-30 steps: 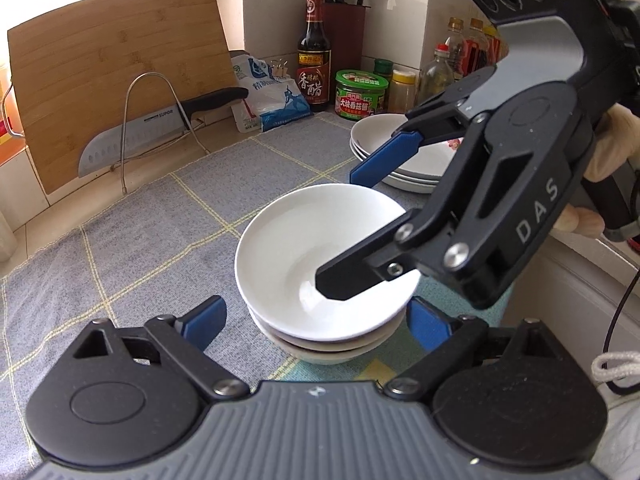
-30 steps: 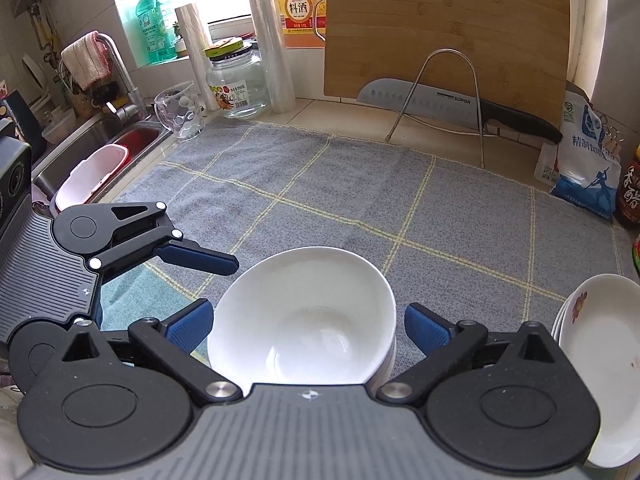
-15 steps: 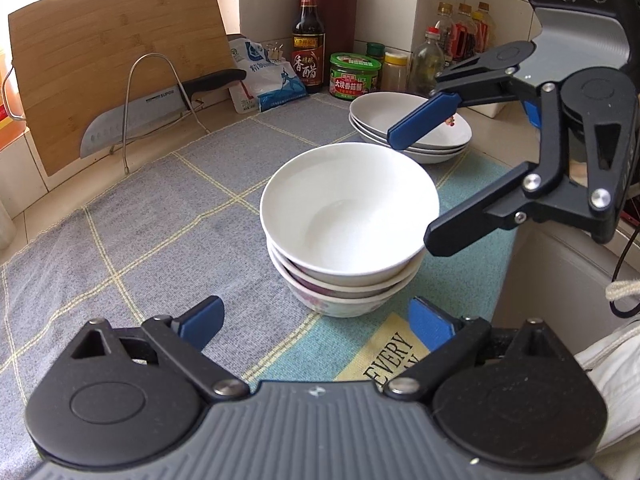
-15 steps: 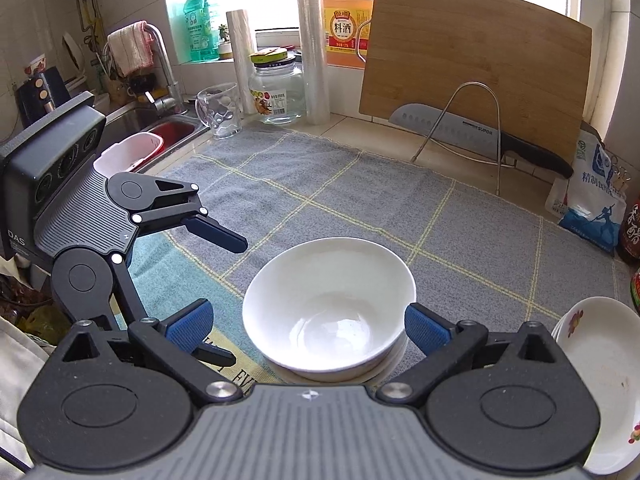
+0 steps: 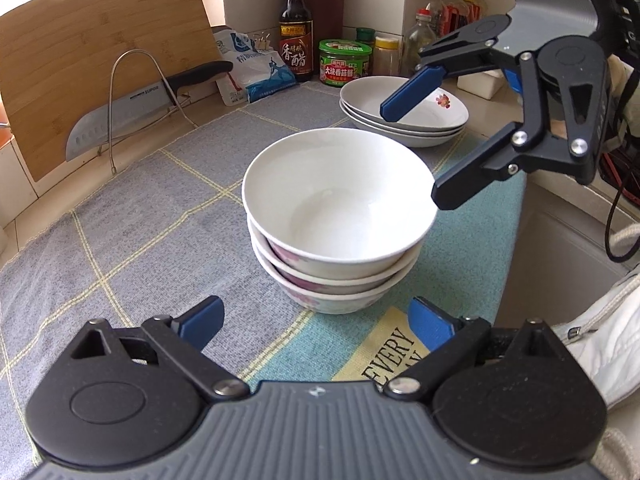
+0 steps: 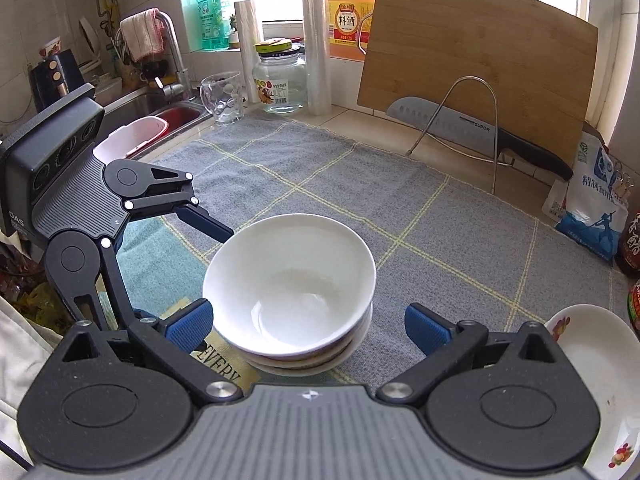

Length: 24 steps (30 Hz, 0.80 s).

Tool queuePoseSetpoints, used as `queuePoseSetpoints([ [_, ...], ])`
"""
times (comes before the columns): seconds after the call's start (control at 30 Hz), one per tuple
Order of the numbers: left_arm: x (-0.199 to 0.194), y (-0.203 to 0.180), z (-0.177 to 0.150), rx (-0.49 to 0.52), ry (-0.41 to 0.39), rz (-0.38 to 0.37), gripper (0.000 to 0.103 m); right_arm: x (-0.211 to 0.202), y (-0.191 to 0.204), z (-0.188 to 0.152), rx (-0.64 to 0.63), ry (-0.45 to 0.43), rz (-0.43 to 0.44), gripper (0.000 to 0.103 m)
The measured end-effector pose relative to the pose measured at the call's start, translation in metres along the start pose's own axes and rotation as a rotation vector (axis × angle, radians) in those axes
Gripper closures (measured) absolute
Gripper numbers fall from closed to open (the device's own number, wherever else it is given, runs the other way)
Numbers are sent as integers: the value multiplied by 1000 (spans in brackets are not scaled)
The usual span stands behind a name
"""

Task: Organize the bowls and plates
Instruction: 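Grasp the three-bowl stack with the left gripper while the right gripper grasps its opposite rim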

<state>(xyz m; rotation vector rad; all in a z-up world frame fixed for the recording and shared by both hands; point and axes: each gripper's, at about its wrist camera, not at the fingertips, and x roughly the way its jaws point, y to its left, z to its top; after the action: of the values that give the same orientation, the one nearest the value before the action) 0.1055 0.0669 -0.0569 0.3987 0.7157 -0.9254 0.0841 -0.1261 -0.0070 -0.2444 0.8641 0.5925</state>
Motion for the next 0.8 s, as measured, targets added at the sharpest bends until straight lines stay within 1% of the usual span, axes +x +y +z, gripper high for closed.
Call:
queuePoseSetpoints([
  [0.17,16,-7,3,-7,49,59,5,13,-17,-15,-103,70,53,0],
  [0.3,27,-12,4,-15,88,114,5,25,-28,-24,-179,96,107,0],
  [0.43,36,-17,1,-30,125,139,5,47,-34,-34,-246,130,130,0],
  [0.57,45,-21,-6,-28,157,131,5,65,-37,-44,-251,176,151,0],
  [0.63,46,-17,-10,-51,152,96,5,67,-36,-46,-251,175,149,0],
  [0.7,50,-9,-15,-79,159,54,0,68,-33,-46,-261,178,137,0],
  [0.73,50,-6,-17,-83,142,47,1,69,-31,-46,-273,180,128,0],
  [0.8,50,-4,-20,-53,121,31,0,69,-29,-49,-282,168,125,0],
])
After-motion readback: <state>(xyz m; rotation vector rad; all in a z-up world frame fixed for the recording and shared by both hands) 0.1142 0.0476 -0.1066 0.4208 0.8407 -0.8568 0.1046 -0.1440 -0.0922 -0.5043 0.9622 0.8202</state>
